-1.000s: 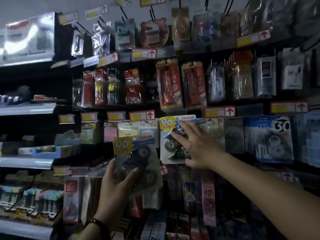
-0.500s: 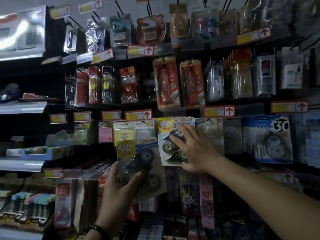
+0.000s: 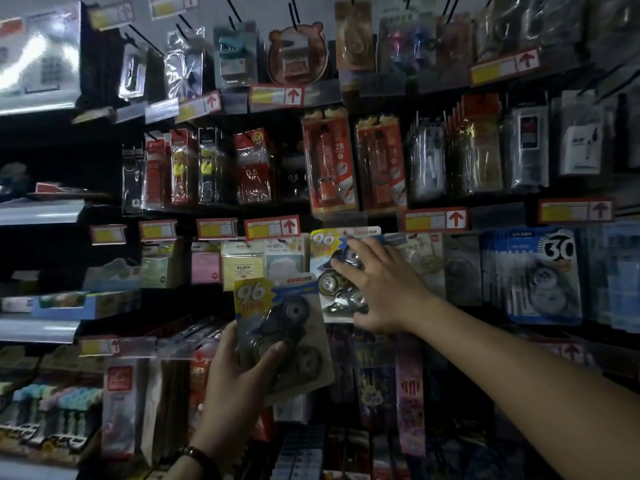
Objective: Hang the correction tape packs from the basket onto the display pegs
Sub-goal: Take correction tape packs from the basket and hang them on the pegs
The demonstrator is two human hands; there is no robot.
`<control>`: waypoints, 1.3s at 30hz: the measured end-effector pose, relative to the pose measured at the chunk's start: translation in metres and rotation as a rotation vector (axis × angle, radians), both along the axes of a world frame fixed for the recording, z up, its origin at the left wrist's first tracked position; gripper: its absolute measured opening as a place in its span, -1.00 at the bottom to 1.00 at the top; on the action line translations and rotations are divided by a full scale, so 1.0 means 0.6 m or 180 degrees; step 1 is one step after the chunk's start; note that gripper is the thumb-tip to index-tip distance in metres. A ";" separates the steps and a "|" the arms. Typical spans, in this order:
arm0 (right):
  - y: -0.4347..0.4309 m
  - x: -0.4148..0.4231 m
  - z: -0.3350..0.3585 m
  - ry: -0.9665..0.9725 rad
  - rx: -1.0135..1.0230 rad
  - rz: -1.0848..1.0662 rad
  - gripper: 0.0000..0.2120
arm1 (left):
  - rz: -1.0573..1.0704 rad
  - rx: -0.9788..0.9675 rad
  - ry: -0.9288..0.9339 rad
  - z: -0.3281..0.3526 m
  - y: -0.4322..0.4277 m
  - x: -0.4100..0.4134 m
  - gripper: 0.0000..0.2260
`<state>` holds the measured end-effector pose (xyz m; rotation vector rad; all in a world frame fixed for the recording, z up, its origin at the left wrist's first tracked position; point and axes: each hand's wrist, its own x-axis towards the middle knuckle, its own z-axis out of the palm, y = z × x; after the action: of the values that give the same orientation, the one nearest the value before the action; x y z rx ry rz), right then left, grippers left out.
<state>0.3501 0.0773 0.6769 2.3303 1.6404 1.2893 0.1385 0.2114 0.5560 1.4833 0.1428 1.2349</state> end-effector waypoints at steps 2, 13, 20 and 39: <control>0.002 -0.002 0.002 0.0097 0.0005 -0.0010 0.02 | 0.0016 0.0041 0.0001 0.001 0.000 0.002 -0.61; -0.001 -0.005 -0.024 0.0299 0.0120 0.0173 -0.23 | -0.0091 -0.0314 0.0001 0.009 0.018 0.034 -0.61; -0.032 -0.029 -0.068 0.0286 0.0241 0.1078 0.00 | -0.0249 -0.0297 0.0020 0.032 0.007 0.077 -0.62; -0.007 -0.001 -0.027 0.0074 0.0585 0.0153 0.07 | 0.0371 0.0485 0.0666 0.055 -0.020 0.103 -0.64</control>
<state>0.3498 0.0734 0.6605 2.4285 1.6607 1.4880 0.2006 0.1994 0.5889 1.7573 0.2836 1.2020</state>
